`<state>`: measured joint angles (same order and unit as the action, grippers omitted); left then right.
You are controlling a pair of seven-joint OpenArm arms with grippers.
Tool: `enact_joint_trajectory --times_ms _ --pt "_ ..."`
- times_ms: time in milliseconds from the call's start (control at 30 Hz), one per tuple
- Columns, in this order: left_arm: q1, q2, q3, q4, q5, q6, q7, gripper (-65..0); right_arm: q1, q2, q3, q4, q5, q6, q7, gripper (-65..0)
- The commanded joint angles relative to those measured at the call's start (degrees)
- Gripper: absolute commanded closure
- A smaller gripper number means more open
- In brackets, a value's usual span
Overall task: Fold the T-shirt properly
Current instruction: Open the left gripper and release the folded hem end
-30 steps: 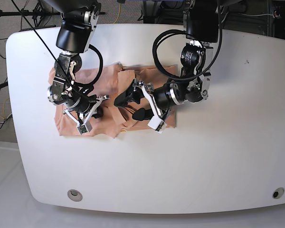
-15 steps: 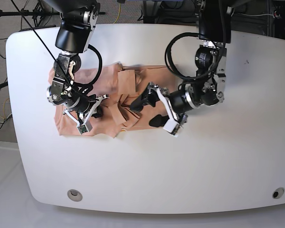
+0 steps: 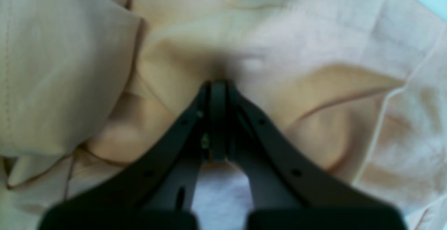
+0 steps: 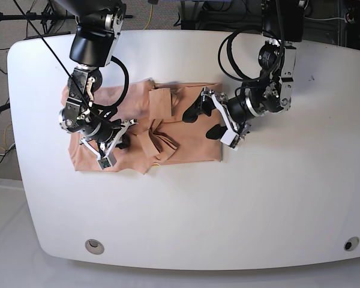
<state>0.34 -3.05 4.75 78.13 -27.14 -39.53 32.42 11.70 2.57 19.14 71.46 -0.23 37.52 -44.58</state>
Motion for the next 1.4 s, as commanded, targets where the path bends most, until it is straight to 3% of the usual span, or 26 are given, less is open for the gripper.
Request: enact_joint_trajectory --times_ms 0,167,600,800,1267,1367 --pt "0.4 0.2 0.1 -1.5 0.5 -0.5 -3.8 -52.8 -1.0 0.4 0.0 -0.9 -5.1 -0.2 -7.6 0.0" --pt "0.9 0.2 0.1 -5.0 2.2 -0.5 -7.2 -52.8 -0.9 0.4 0.0 -0.8 -5.0 -0.2 -7.6 0.0" --pt "0.7 -0.1 0.0 -7.3 3.1 -0.5 -7.2 -51.1 -0.4 0.3 0.0 4.1 -5.2 -0.2 -7.9 0.0" --pt "0.7 -0.2 0.0 -2.9 3.1 -0.5 -6.9 -43.1 -0.2 0.3 0.0 4.5 -5.1 -0.2 -9.4 0.0" --pt "-0.4 0.2 0.0 5.5 3.4 -0.5 -2.1 -42.2 -0.2 0.2 0.0 6.1 -4.9 -0.2 -9.4 0.0" --pt "-0.4 0.2 0.0 5.5 3.4 -0.5 -2.3 -42.2 -0.4 0.1 0.0 8.0 -4.9 -0.2 -9.9 -2.9"
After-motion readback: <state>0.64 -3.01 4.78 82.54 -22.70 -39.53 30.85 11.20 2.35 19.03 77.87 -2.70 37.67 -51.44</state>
